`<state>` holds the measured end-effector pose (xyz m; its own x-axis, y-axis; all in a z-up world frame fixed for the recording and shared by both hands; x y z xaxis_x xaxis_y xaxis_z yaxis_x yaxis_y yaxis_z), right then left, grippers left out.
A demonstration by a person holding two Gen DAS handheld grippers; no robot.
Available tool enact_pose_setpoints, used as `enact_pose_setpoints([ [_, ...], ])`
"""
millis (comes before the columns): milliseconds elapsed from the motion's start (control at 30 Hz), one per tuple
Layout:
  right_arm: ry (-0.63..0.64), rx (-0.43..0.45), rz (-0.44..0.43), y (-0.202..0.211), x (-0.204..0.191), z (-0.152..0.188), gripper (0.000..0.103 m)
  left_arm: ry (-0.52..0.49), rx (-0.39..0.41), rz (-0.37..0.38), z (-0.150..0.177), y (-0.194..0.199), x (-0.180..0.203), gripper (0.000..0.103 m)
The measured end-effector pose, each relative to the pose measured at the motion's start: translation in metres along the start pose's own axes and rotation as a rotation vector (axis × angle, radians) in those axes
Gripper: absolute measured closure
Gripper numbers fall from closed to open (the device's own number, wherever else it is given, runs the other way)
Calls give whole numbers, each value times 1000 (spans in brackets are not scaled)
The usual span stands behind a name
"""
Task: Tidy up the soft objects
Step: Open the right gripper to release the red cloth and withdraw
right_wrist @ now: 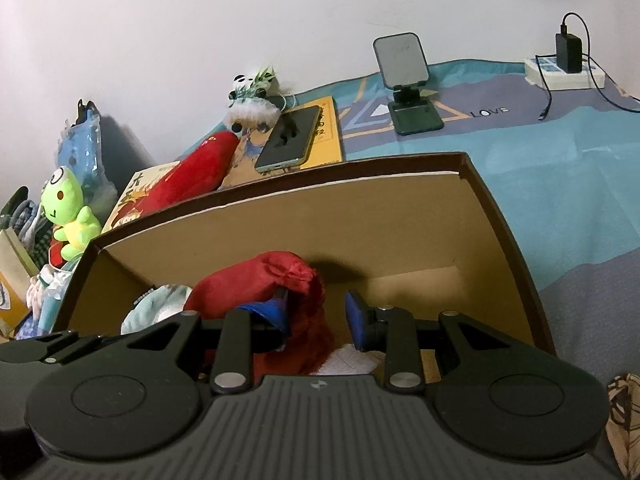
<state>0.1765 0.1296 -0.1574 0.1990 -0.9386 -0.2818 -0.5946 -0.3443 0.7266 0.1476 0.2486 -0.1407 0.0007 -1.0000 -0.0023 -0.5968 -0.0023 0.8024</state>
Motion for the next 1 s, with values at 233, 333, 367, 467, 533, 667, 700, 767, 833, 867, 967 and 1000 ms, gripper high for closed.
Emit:
enact_pose_setpoints([
  [233,0,-1,11,-1,1,-1,89,-2,-1,-21,0,1,1,27],
  [333,3,8,10,1,0,-1,89,-7,5,-39,0,2,0,27],
  [367,1,10,9,1,0,-1,89,-8,8,-46,-1,2,0,27],
  [467,-13,17,10,3,2,-2,88,-10,16,-59,-2,5,-1,27],
  [533,-21,22,6,4,2,-4,88,-8,25,-73,-3,7,-3,27],
  [667,1,34,16,12,0,-5,88,-3,50,-107,-6,18,-7,27],
  [700,10,44,15,16,-1,-6,88,-3,57,-117,-7,22,-8,27],
  [767,22,58,9,22,-2,-7,88,-1,66,-129,-9,29,-11,27],
  [833,19,63,3,28,0,-7,88,-8,76,-139,-8,38,-11,27],
  [867,17,67,2,31,0,-6,87,-9,82,-141,-8,41,-10,27],
  [967,25,84,0,40,-2,-5,87,-3,88,-139,-5,51,-8,27],
  [1000,28,90,0,42,-3,-5,87,3,87,-138,-4,55,-8,27],
])
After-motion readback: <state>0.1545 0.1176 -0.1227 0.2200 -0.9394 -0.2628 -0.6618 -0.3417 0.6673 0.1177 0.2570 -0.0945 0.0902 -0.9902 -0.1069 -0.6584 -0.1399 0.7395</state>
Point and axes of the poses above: each gripper's, at about its wrist camera, not at the fingertips, and y roughly against the way its jaws point, x to its right, z to its underside, the point moved 9 cm from there along -y, roughly the way its jaws point, and after that the axes turned 4 degrees about z, right-handed, at the moved point
